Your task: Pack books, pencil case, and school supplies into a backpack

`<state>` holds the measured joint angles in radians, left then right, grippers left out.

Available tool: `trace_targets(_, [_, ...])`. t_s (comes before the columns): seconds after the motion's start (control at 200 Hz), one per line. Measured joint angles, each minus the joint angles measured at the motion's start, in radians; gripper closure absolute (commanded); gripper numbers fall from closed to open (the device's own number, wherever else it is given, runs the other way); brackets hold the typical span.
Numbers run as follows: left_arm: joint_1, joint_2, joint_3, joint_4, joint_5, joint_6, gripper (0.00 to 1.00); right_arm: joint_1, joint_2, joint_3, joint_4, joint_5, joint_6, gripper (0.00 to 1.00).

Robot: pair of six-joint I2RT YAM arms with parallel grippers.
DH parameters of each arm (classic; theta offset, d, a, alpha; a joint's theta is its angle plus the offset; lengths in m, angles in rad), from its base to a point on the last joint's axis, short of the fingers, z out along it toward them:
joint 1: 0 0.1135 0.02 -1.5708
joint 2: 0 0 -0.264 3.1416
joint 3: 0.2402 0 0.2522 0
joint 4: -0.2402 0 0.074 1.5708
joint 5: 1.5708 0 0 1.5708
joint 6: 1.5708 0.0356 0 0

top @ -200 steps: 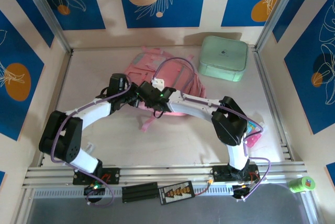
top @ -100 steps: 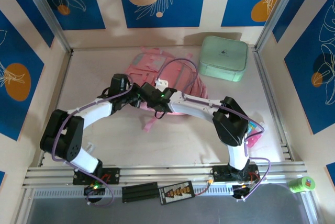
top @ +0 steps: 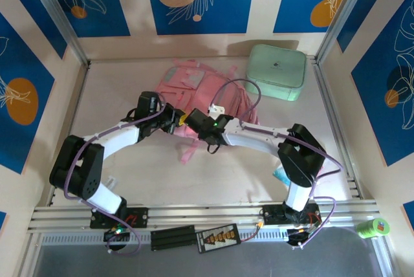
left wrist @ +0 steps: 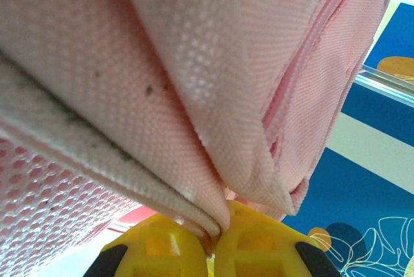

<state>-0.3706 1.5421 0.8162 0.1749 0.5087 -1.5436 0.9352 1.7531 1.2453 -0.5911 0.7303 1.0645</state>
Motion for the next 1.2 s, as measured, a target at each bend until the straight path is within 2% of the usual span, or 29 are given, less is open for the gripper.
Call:
trace_targets(0.215, [0.002,0.000,0.000,0.000,0.000,0.000,1.00,0.002,-0.020,-0.014,0.034,-0.014,-0.118,0.64])
trace_targets(0.51, [0.002,-0.001,0.000,0.000,0.001,0.005,1.00,-0.008,-0.026,-0.025,0.067,-0.059,-0.140,0.67])
trace_targets(0.87, [0.003,-0.001,0.000,-0.003,0.001,0.007,1.00,-0.019,-0.002,-0.029,0.072,-0.062,-0.100,0.79])
trace_targets(0.99, [0.003,-0.001,0.000,-0.003,0.001,0.007,1.00,-0.019,0.012,-0.024,0.064,-0.049,-0.080,0.87])
trace_targets(1.195, [0.005,-0.001,-0.005,-0.001,0.009,0.007,1.00,-0.007,0.008,-0.023,0.043,-0.011,-0.060,0.89])
